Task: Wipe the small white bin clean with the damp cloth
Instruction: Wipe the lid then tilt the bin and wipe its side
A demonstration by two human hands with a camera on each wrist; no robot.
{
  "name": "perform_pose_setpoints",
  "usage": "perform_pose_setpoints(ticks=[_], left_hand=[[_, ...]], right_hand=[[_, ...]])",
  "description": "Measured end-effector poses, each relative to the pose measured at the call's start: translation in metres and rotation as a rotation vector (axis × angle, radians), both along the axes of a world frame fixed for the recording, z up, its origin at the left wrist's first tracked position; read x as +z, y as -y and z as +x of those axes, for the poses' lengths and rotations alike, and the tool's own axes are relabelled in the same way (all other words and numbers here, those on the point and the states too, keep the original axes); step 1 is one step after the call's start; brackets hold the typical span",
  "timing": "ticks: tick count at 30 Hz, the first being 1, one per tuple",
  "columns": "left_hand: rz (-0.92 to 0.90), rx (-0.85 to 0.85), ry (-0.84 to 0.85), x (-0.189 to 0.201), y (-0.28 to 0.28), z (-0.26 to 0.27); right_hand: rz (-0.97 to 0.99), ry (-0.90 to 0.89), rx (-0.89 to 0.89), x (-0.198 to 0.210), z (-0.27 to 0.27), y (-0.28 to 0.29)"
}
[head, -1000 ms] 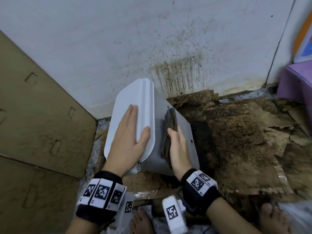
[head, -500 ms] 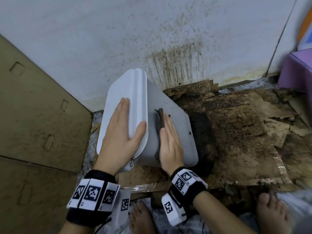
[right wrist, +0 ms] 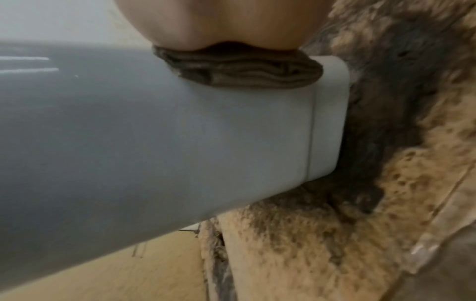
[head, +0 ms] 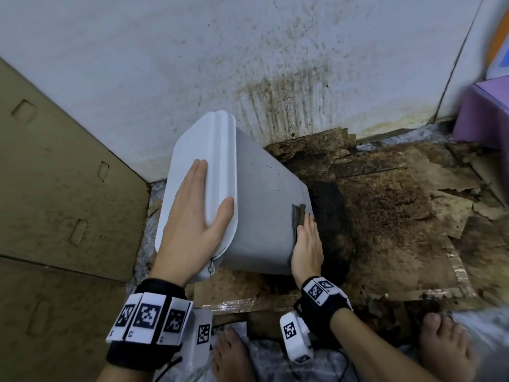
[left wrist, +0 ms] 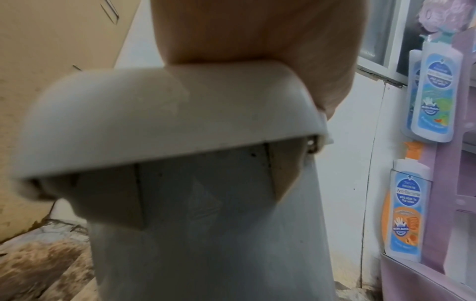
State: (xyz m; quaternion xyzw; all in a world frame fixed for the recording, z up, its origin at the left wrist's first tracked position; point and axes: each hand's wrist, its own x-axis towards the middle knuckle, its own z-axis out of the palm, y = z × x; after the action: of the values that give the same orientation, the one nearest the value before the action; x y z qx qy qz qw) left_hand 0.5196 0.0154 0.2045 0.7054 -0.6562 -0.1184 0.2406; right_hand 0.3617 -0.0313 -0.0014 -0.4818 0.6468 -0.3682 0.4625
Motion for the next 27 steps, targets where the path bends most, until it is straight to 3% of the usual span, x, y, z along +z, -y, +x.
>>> perform_pose_setpoints(ticks=[3, 7, 11, 15, 18, 23, 27], left_hand=[[-0.006, -0.005, 0.008, 0.0, 0.001, -0.002], [-0.002, -0.003, 0.027, 0.001, 0.003, -0.007], [0.007, 0.0, 0.023, 0.0, 0.004, -0.009], [0.003, 0.003, 0.008, -0.001, 0.003, -0.005], [-0.009, -0.002, 0.003, 0.0, 0.002, -0.004], [-0.01, 0.006, -0.01, -0.001, 0.0, 0.001], [-0.021, 0.001, -0.015, -0.002, 0.001, 0.002]], right_hand=[[0.012, 0.11, -0.017, 0.045, 0.014, -0.006], [-0.172, 0.109, 0.177, 0.105, 0.037, -0.014], [-0.296, 0.129, 0.31, 0.131, 0.044, -0.015], [-0.435, 0.122, 0.304, 0.116, 0.035, -0.018], [-0.489, 0.058, 0.257, 0.082, 0.022, -0.019], [-0.222, 0.02, 0.08, 0.005, -0.008, -0.026], [-0.072, 0.066, -0.019, -0.015, -0.014, -0.024]])
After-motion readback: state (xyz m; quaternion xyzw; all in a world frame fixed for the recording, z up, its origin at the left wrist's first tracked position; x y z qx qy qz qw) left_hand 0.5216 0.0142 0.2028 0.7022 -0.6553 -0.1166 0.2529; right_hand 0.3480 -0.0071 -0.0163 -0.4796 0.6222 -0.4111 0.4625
